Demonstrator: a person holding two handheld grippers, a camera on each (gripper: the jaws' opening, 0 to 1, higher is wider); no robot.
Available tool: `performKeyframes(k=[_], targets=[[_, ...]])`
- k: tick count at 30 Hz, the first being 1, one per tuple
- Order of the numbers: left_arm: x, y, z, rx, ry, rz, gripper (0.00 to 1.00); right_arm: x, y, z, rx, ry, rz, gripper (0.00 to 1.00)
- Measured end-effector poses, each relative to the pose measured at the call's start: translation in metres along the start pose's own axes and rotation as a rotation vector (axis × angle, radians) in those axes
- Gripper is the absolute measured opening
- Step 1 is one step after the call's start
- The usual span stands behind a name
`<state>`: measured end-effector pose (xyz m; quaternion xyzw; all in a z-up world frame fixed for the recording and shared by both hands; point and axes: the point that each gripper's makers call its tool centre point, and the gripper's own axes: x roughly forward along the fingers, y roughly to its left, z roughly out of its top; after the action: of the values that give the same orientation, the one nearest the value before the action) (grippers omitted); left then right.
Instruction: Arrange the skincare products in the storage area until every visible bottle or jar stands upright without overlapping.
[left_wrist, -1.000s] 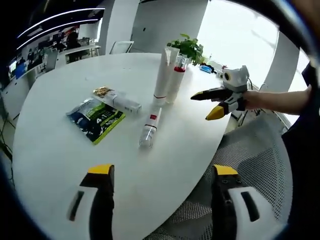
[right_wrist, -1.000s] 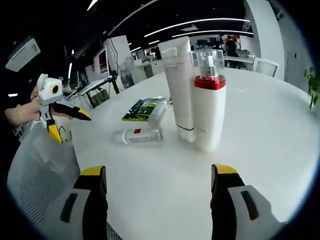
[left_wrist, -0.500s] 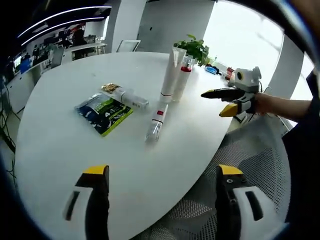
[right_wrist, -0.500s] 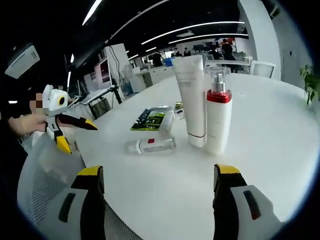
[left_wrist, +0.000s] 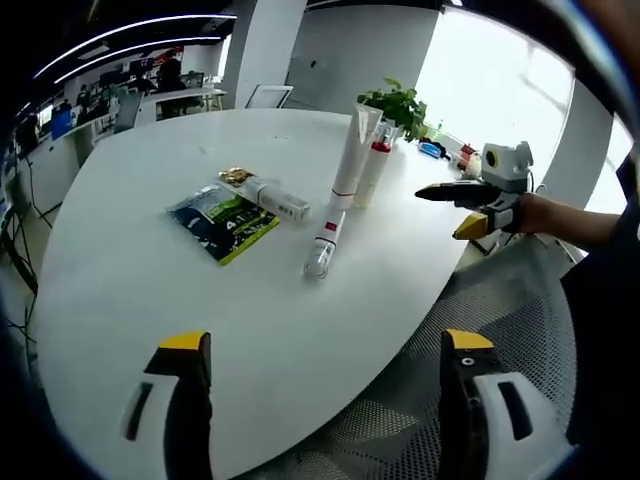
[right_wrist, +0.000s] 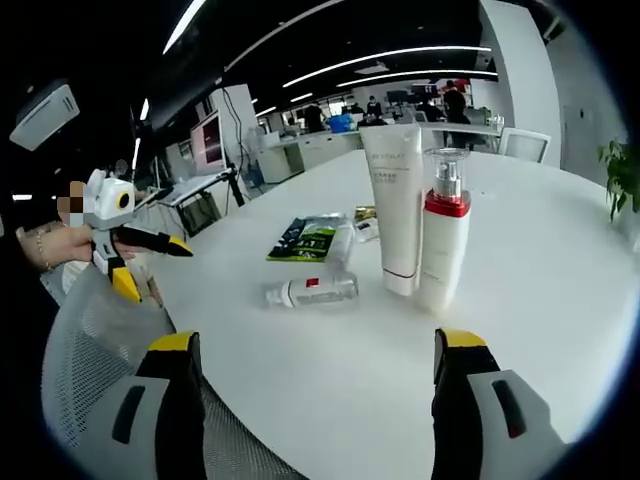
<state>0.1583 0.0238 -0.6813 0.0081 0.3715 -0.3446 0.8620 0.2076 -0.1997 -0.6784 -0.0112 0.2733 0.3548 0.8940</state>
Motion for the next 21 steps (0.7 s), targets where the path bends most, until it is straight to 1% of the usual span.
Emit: performKeyframes(k=[3, 6, 7, 9, 11, 14, 21], targets=[[-0.002, 0.002, -0.001, -0.007, -0.003, 0.005, 0.9, -0.003, 0.003, 0.003, -0.004, -0.003, 0.005, 0.97], [-0.003, 0.001, -0.002, -0.011, -0.004, 0.007, 0.91, -0.003, 0.002, 0.003, -0.005, -0.012, 0.002, 0.97], [-0.003, 0.002, 0.0, -0.004, -0.012, 0.012, 0.91, -0.003, 0.003, 0.002, -0.005, -0.011, -0.001, 0.97], [-0.004, 0.002, 0.001, 0.022, -0.023, 0.026, 0.91, -0.002, 0.003, -0.003, -0.008, 0.0, -0.004, 0.97], [-0.003, 0.003, 0.001, 0.031, -0.026, 0.031, 0.91, -0.002, 0.002, -0.006, -0.001, 0.01, -0.008, 0.97], [-0.002, 0.004, 0.002, 0.024, -0.035, 0.028, 0.91, -0.001, 0.0, -0.007, 0.007, 0.006, -0.012, 0.97], [-0.002, 0.009, 0.004, 0.019, -0.055, 0.039, 0.91, 0.001, 0.004, -0.008, 0.001, 0.027, 0.0, 0.97]])
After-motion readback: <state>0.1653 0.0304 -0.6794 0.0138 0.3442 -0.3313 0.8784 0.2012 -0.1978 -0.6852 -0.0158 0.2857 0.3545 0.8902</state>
